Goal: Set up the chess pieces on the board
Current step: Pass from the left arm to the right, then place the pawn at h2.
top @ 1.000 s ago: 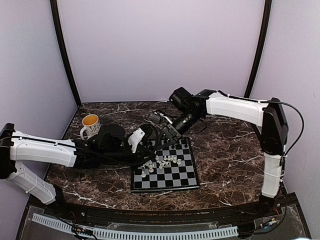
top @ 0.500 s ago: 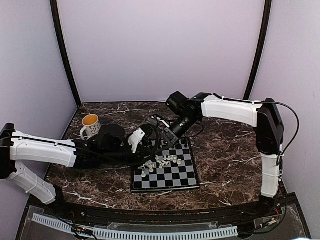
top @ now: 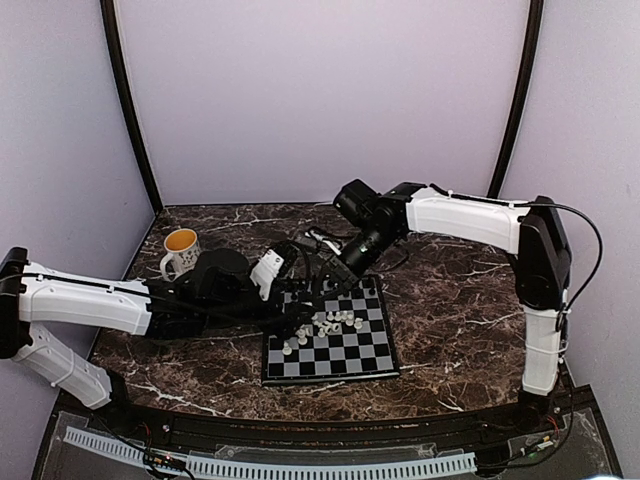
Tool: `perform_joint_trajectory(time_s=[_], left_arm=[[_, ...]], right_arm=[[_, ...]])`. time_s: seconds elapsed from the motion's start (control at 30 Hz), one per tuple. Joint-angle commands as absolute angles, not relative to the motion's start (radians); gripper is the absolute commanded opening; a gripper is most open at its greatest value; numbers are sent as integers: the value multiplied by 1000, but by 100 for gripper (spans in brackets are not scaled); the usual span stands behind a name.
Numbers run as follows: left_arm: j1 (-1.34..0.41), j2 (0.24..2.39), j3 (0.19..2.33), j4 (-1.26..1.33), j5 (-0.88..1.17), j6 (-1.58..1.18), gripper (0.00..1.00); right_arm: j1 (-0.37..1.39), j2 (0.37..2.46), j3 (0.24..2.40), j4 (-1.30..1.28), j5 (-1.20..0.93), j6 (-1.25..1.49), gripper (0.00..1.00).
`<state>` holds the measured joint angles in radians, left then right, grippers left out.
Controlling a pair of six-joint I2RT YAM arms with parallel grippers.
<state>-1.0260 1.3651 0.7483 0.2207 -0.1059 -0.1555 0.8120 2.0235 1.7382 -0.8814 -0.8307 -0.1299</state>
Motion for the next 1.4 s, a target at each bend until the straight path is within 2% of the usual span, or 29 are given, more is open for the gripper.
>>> perform_joint_trajectory(time_s=[0.0, 0.17, 0.33, 0.5, 0.8, 1.37], left_arm=[[-1031, 1274, 712, 279, -254, -183, 99], [-1030, 1248, 692, 304, -408, -187, 99], [-1030, 1262, 685, 331, -519, -192, 99], [-1029, 1257, 677, 364, -543, -197, 99], [-1029, 1240, 660, 360, -573, -211, 99], [-1029, 1251, 660, 344, -578, -225, 99]], right_arm=[[764, 1910, 1696, -884, -606, -220, 1], [741, 1823, 1582, -909, -335, -345, 1], [742, 1759, 1447, -886, -182, -413, 1], [757, 1748, 1385, -904, -156, -455, 1], [892, 1731, 1274, -883, -76, -485, 2], [971, 1768, 1230, -887, -28, -500, 3]])
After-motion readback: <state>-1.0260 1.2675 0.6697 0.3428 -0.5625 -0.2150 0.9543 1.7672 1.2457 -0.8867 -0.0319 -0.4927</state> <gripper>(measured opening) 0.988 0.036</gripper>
